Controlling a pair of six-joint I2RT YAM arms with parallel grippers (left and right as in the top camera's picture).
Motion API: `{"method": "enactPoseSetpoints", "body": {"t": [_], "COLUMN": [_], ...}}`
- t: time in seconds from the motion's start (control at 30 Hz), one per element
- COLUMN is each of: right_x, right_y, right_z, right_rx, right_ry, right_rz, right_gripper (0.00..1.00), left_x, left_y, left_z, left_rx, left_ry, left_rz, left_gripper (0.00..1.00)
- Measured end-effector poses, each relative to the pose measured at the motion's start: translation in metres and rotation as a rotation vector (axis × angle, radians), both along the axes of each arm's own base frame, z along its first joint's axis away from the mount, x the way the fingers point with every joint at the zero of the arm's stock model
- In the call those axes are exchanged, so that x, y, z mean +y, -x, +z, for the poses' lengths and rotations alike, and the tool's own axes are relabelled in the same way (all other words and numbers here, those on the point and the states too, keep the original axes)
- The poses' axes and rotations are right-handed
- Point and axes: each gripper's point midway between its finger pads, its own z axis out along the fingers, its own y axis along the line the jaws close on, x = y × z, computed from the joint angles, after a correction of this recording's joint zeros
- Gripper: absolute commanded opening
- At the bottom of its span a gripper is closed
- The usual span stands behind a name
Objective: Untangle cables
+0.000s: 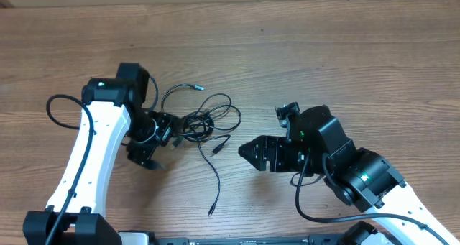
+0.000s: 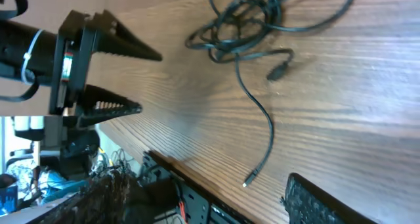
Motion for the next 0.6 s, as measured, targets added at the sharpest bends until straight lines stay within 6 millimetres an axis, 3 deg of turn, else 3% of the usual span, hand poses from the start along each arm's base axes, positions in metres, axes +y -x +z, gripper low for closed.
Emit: {"method": "enactPoseSetpoints", "body": {"t": [0.2, 0.33, 0.37, 0.5, 0.57, 0.6], "right_x": [-0.019, -0.023, -0.024, -0.025, -0.025, -0.025], "right_y": [0.008, 0.006, 0.005, 0.001, -0.001, -0.002], "right_z": [-0.021, -0.024, -0.025, -0.024, -0.024, -0.023], "right_rx": [0.064, 0.061, 0.058, 0.041, 0.034, 0.028], "right_ry": [0.110, 0.134, 0.137, 0.143, 0.144, 0.145], "right_rz": [-0.043, -0.061, -0.065, -0.078, -0.084, -0.089], "right_gripper": [0.76, 0.76, 0.76, 0.76, 0.76, 0.76], "left_x": [0.016, 0.027, 0.032, 0.040, 0.040, 0.038], "left_y": [0.025, 0.033, 0.041, 0.075, 0.088, 0.089], "left_z": [-0.016, 0.020, 0.045, 0.098, 0.090, 0.077], "left_rx": [0.026, -0.177, -0.323, -0.711, -0.783, -0.813], "left_ry": [-0.070, -0.130, -0.160, -0.204, -0.184, -0.164], "left_rz": [-0.150, -0.194, -0.194, -0.122, -0.065, -0.040], "left_gripper": [0.84, 0.87, 0.87, 0.66, 0.68, 0.69]}}
